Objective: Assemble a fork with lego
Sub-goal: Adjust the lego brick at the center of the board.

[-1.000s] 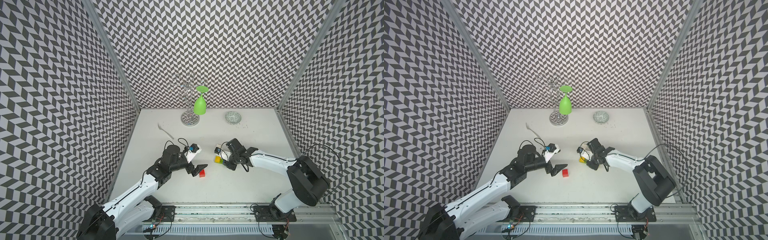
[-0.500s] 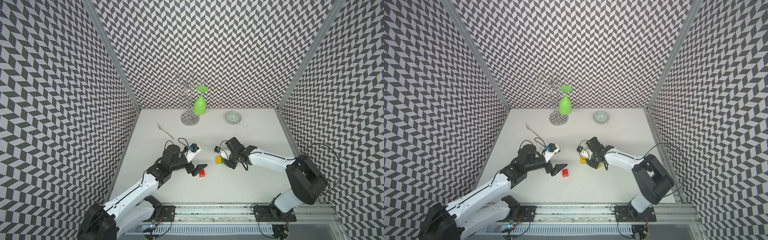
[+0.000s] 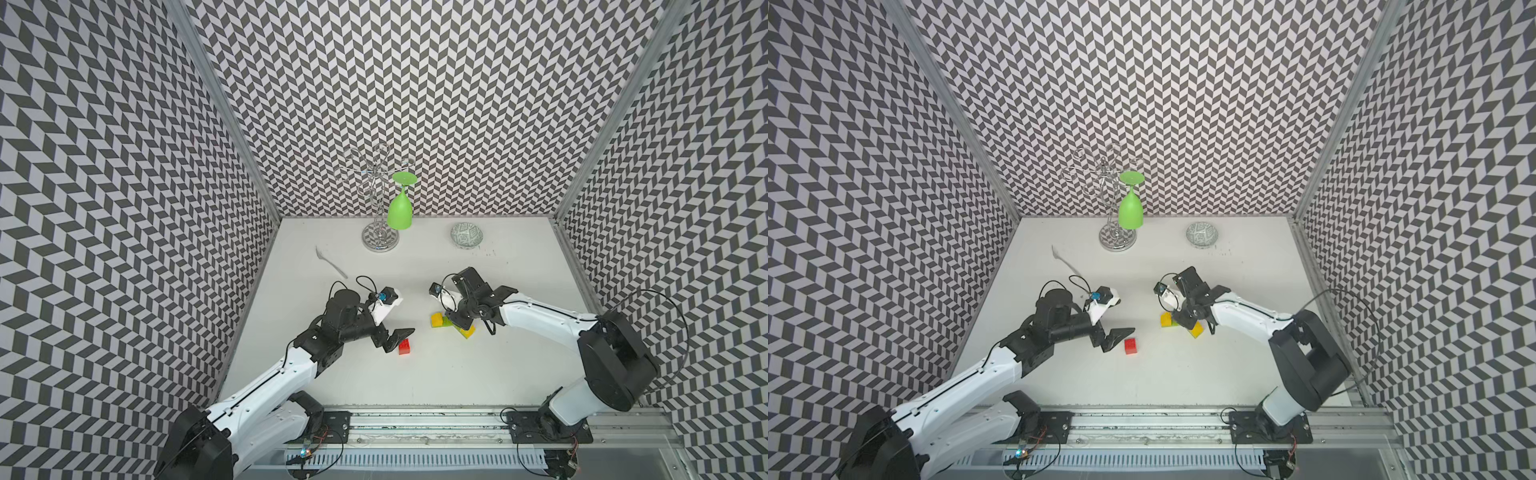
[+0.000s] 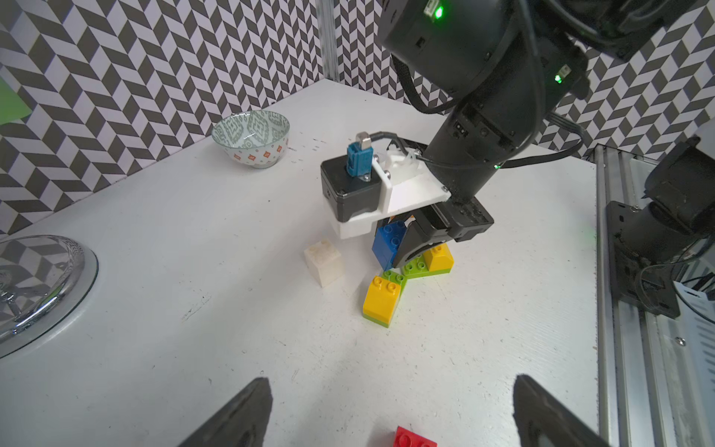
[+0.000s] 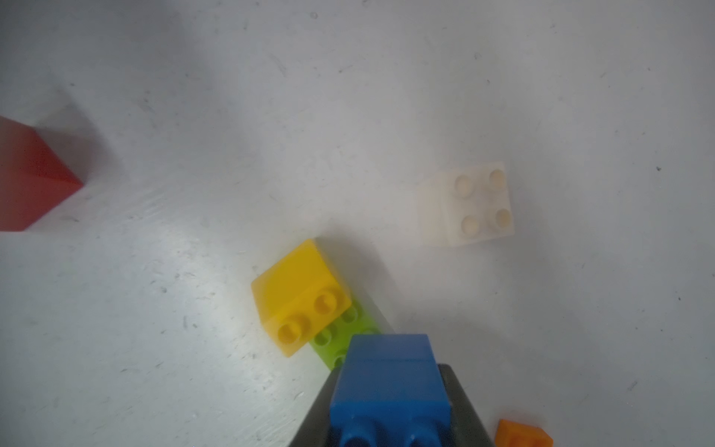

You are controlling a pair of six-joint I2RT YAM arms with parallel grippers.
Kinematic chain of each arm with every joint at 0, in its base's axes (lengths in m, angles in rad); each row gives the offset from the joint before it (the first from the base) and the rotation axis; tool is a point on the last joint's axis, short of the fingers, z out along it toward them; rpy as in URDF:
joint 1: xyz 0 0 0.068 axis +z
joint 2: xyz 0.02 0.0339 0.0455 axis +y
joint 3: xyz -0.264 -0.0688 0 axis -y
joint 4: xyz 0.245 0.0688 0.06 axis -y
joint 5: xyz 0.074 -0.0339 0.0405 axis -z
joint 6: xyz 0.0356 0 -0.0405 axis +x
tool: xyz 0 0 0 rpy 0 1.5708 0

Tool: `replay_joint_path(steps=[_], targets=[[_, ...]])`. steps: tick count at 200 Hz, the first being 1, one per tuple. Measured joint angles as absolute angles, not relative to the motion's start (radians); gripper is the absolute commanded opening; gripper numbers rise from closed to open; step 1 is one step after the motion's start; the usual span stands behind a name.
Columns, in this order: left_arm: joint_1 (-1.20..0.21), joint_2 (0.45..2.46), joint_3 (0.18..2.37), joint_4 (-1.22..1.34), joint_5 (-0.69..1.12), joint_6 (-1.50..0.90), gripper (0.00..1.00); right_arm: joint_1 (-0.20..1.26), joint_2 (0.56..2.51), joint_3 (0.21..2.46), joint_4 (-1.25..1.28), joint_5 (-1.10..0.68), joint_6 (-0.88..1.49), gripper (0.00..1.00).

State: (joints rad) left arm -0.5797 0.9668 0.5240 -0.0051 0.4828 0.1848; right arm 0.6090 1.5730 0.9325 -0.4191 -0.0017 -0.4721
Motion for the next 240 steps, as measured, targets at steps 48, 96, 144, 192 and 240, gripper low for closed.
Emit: replay_joint_path(steps=[48,96,144,192,240], targets=[[-0.580,0.967,0.524,-0.006,0.483,0.184,0.99,0.559,1.596,0.935,-0.453,0.091,-0.377,0.00],[-0.580,0.967,0.524,-0.005,0.484,0.181,0.99,0.535,1.511,0.913,-0.477,0.154,-0.224,0.00],[-0.580,0.965,0.524,-0.005,0.488,0.170,0.99,0.534,1.446,0.915,-0.555,0.163,0.009,0.00],[-0.580,0.947,0.524,-0.005,0.492,0.163,0.99,0.625,1.361,0.925,-0.653,0.308,0.207,0.00],[-0.580,0.946,0.524,-0.005,0.492,0.163,0.98,0.623,1.340,0.945,-0.706,0.286,0.364,0.00]])
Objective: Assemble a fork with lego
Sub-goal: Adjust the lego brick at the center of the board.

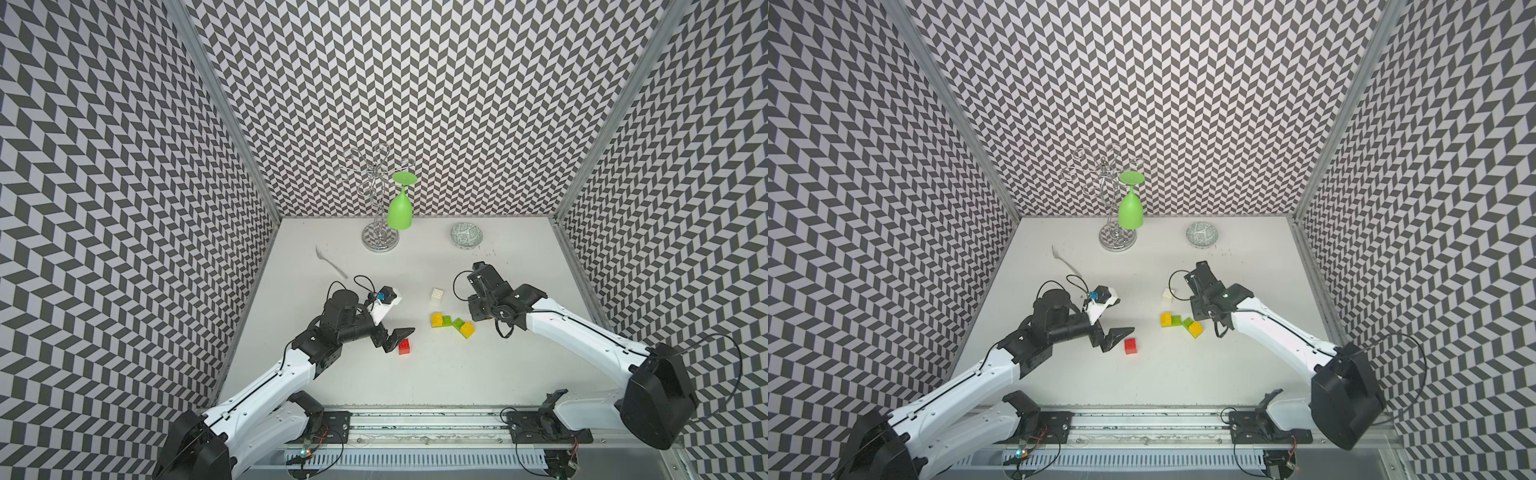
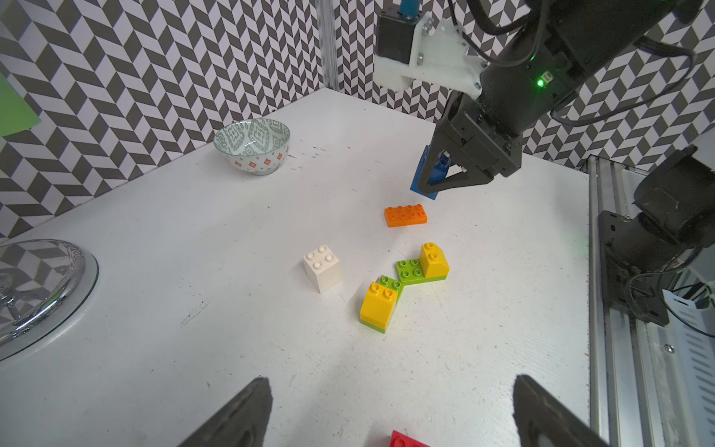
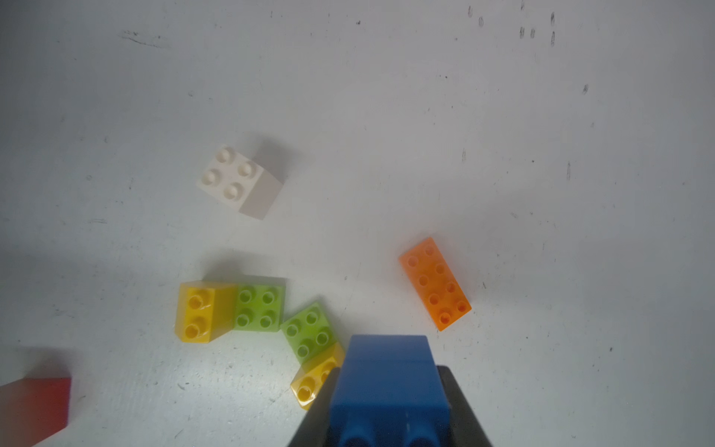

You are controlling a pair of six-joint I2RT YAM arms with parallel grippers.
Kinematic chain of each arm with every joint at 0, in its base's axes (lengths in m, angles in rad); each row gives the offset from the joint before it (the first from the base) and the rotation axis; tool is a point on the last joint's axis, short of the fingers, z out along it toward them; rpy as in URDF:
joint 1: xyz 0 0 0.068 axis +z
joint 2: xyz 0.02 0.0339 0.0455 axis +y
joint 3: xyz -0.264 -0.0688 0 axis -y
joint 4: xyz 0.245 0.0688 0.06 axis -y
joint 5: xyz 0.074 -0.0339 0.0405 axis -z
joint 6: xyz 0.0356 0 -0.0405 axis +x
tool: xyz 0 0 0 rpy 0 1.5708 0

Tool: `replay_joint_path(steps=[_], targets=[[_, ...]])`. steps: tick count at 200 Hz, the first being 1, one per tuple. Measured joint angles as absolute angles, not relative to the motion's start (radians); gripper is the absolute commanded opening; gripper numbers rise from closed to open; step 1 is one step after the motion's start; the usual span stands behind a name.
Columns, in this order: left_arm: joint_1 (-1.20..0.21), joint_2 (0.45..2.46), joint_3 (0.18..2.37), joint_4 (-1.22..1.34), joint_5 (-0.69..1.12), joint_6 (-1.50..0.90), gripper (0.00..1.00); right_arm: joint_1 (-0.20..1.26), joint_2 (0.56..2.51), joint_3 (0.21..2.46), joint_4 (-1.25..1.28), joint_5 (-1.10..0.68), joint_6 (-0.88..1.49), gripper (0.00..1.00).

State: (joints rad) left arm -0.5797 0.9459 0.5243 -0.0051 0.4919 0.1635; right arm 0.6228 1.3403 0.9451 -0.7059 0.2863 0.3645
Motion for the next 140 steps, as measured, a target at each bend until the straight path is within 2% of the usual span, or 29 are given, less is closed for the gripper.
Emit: replay_joint_path(steps=[57,140], targets=[[-0.580,0.946,0.524,-0.005,0.492,0.163,0.99,0.624,1.205,0.738,-0.696,0.143,0.546,0.00],[-0.580,0.942,0.524,-0.005,0.492,0.163,0.99,0.613,1.316,0.668,-0.597,0.071,0.622,0.00]])
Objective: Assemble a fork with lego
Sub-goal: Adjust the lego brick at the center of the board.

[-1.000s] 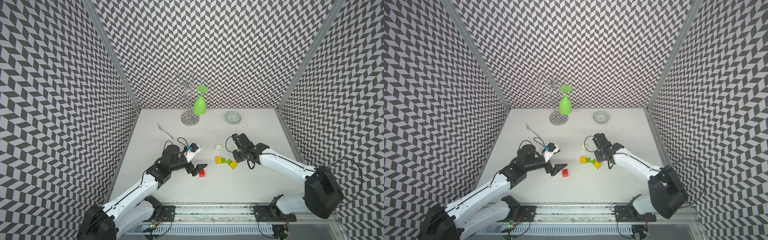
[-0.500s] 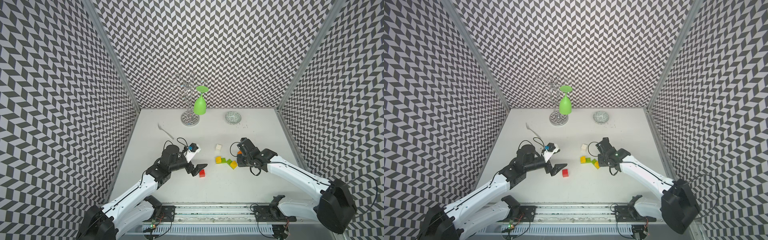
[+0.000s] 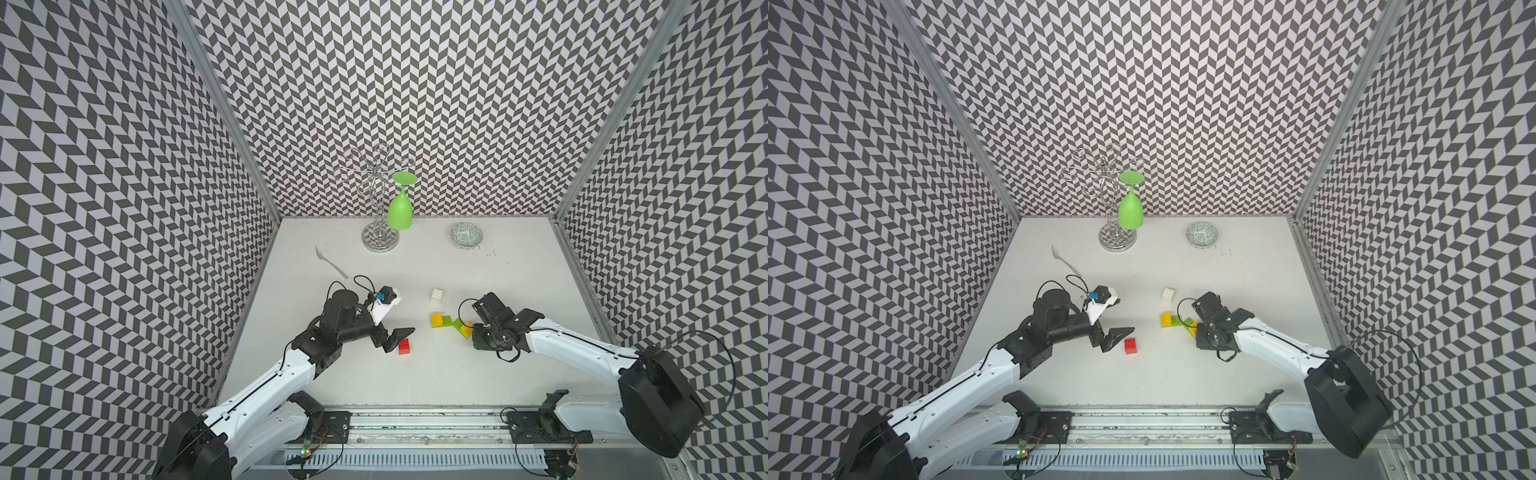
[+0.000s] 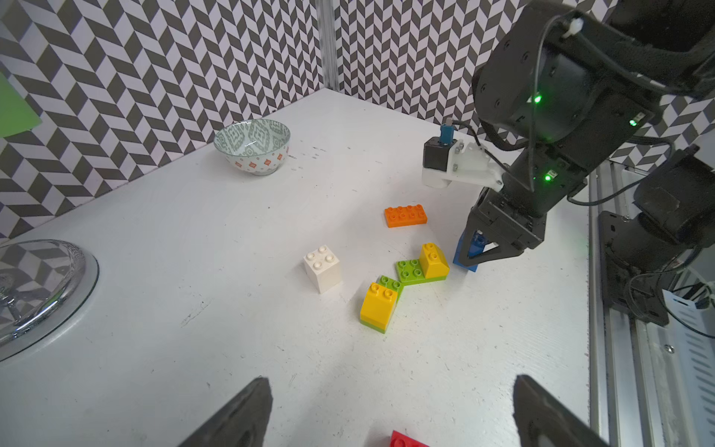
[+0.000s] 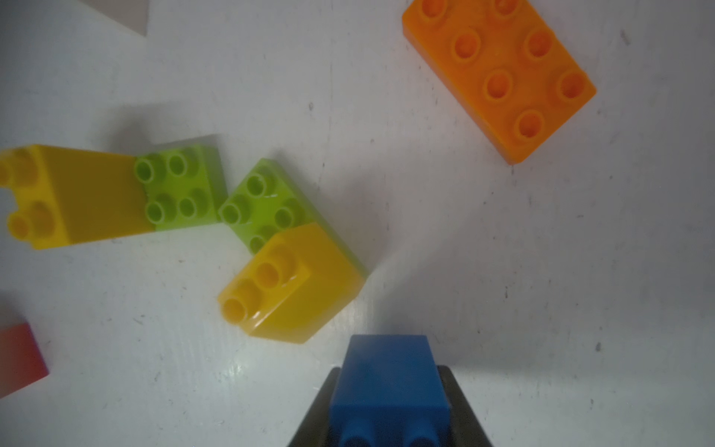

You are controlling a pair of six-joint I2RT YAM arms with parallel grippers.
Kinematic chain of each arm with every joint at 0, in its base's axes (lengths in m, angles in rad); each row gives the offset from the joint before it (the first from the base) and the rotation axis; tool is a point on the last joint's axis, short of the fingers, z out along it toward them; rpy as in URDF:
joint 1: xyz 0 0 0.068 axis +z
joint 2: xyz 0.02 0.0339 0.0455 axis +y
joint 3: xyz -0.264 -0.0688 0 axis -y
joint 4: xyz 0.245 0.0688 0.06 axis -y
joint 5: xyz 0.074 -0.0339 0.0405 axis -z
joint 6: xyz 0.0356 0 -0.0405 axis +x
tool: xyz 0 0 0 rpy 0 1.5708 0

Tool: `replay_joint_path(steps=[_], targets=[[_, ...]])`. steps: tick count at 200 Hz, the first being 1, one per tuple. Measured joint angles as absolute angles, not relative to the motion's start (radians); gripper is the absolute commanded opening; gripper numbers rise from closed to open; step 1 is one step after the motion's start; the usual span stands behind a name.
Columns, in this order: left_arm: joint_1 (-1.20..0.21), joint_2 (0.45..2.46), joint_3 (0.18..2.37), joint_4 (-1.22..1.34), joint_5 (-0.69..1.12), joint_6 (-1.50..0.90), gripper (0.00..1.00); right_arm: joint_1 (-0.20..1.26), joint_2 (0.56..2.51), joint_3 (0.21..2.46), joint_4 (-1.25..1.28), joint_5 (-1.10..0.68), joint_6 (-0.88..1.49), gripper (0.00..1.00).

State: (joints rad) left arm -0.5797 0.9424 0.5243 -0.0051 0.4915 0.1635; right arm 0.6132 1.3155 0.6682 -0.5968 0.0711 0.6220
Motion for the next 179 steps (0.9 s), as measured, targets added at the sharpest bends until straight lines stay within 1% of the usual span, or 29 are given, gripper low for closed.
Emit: replay_joint_path(steps=[99,179], targets=[[-0.580,0.941,0.524,-0.005,0.491,0.163,0.99,0.530,1.385,0.669,-0.493,0.036,0.579,0.00],[-0.580,0.941,0.524,-0.005,0.491,0.163,0.99,0.490,1.427,0.709,-0.475,0.036,0.523,0.00]])
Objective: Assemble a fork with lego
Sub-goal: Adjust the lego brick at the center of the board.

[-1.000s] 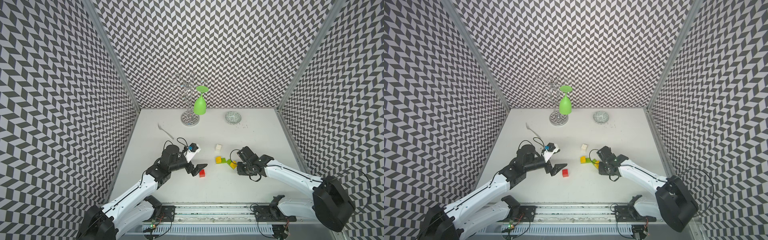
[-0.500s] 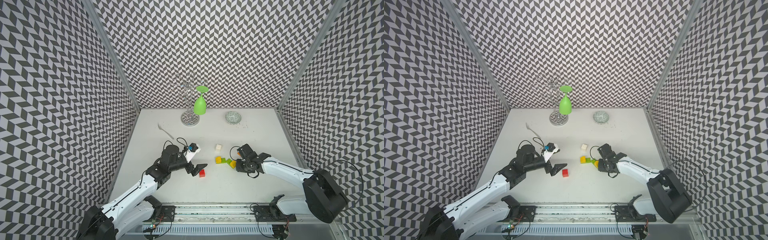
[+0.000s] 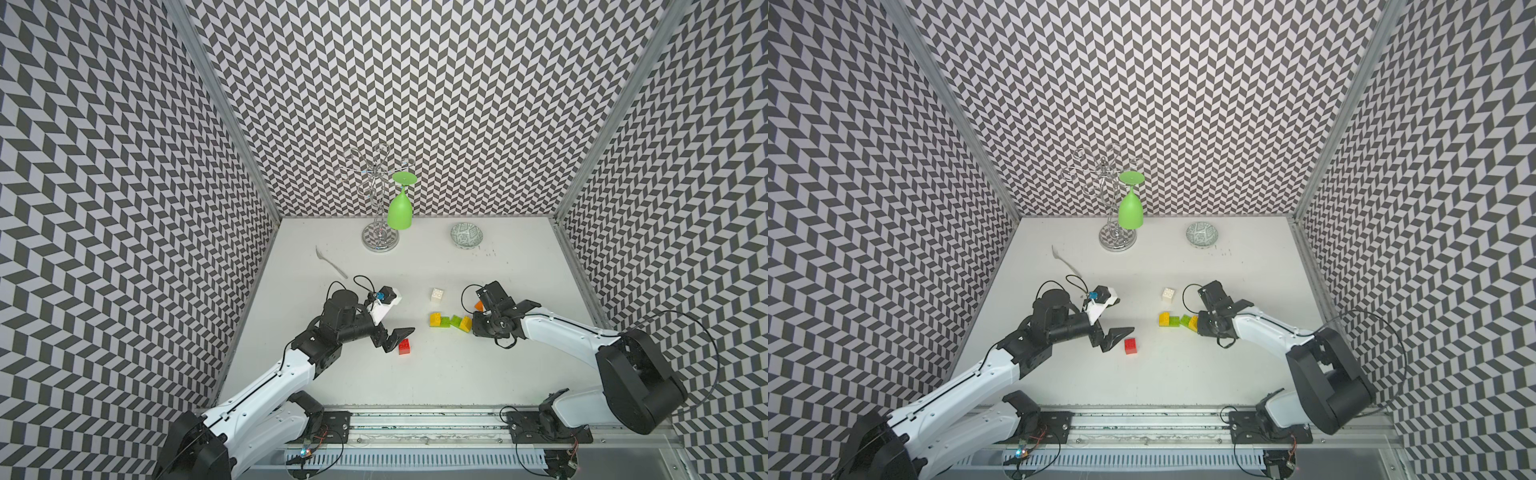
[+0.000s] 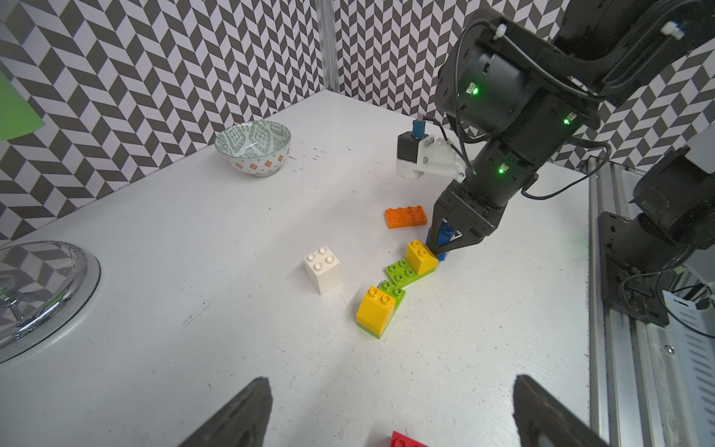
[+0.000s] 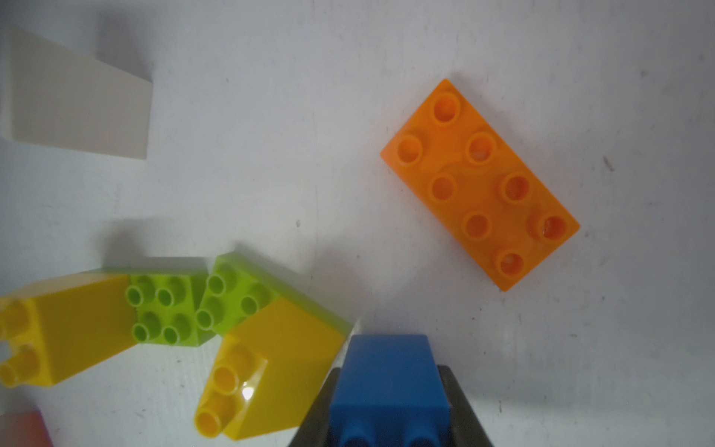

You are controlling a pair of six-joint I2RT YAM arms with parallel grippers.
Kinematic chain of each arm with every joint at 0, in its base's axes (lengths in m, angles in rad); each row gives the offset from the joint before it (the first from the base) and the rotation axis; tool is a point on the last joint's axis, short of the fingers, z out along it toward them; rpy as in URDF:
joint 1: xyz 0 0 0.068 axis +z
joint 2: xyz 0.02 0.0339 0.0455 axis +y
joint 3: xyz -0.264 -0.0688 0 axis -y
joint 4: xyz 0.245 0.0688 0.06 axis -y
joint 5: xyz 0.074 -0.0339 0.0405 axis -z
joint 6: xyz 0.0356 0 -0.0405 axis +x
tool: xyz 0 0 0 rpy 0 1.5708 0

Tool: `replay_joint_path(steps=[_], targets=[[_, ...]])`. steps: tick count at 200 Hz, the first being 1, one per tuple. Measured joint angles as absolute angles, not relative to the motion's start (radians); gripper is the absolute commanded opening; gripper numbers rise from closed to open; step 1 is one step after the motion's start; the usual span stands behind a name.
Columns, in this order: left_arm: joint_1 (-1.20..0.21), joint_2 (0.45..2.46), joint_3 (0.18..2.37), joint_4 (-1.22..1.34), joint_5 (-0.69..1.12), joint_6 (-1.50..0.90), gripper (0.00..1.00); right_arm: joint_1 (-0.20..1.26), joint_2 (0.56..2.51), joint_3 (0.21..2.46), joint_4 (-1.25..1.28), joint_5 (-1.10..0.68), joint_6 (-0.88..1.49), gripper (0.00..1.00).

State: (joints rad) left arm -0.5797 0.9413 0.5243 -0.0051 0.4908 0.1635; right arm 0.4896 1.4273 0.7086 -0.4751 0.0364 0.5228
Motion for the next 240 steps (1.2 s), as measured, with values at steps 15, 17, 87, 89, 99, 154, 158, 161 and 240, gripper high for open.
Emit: replay_joint_path(steps=[15,17,87,89,99,154,158,161,240], targets=[[-0.580,0.941,0.524,-0.005,0.491,0.163,0.98,0.488,1.425,0.720,-0.490,0.048,0.510,0.00],[-0.580,0.941,0.524,-0.005,0.491,0.163,0.99,0.488,1.425,0.722,-0.492,0.049,0.508,0.00],[-0.580,0.936,0.524,-0.006,0.481,0.163,0.99,0.488,1.330,0.927,-0.571,0.054,0.219,0.00],[-0.580,0.934,0.524,-0.005,0.479,0.163,0.99,0.488,1.329,0.933,-0.571,0.052,0.210,0.00],[-0.579,0.926,0.524,-0.005,0.473,0.159,0.98,0.488,1.330,0.965,-0.569,0.027,0.146,0.00],[-0.516,0.885,0.532,-0.001,0.405,0.089,0.99,0.515,1.443,1.071,-0.584,-0.084,-0.150,0.00],[-0.509,0.884,0.535,-0.001,0.397,0.079,0.98,0.521,1.457,1.077,-0.588,-0.088,-0.170,0.00],[-0.501,0.883,0.537,-0.001,0.390,0.072,0.99,0.525,1.466,1.082,-0.592,-0.089,-0.182,0.00],[-0.377,0.883,0.545,0.026,0.292,-0.035,0.99,0.595,1.669,1.173,-0.704,-0.086,-0.409,0.00]])
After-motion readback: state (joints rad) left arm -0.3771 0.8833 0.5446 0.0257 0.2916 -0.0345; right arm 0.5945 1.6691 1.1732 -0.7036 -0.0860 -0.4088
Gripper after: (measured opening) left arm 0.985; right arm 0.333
